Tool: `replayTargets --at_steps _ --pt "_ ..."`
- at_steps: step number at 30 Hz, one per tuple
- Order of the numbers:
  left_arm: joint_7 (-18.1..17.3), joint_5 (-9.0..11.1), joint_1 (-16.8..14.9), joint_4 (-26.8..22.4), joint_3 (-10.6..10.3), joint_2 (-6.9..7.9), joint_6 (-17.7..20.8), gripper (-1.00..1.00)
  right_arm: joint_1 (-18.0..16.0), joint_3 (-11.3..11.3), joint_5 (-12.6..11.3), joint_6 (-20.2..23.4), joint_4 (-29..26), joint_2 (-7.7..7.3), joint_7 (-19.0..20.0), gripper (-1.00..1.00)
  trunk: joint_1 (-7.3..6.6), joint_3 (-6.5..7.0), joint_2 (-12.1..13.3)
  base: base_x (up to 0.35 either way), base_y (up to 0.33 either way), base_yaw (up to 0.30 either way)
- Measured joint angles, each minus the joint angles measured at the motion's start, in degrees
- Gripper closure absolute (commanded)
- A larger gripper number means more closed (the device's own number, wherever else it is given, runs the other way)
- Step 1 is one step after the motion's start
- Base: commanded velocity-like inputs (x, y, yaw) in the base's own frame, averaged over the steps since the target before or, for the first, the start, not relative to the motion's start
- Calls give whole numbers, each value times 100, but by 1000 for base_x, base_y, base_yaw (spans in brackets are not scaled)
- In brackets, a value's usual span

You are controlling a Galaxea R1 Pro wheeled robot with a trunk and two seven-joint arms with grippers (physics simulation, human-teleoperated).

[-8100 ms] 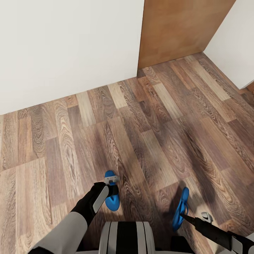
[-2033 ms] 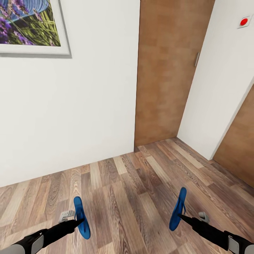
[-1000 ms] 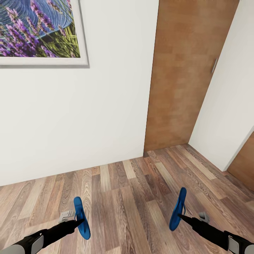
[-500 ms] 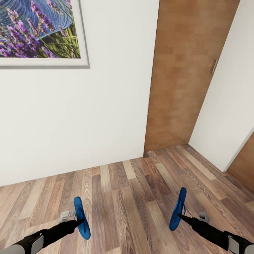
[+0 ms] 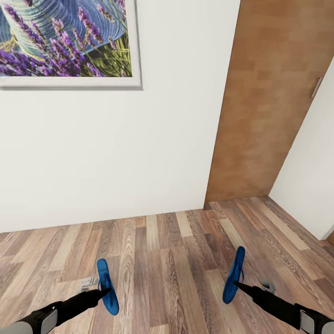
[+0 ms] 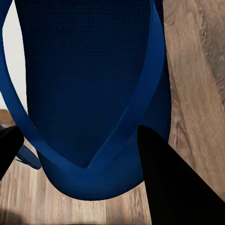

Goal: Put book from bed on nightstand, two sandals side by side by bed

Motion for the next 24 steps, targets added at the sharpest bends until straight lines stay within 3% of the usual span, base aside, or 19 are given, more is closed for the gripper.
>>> replayTargets --at_steps 24 --pt "0 0 0 0 5 -70 0 100 0 7 1 0 0 0 0 100 0 0 0 0 0 290"
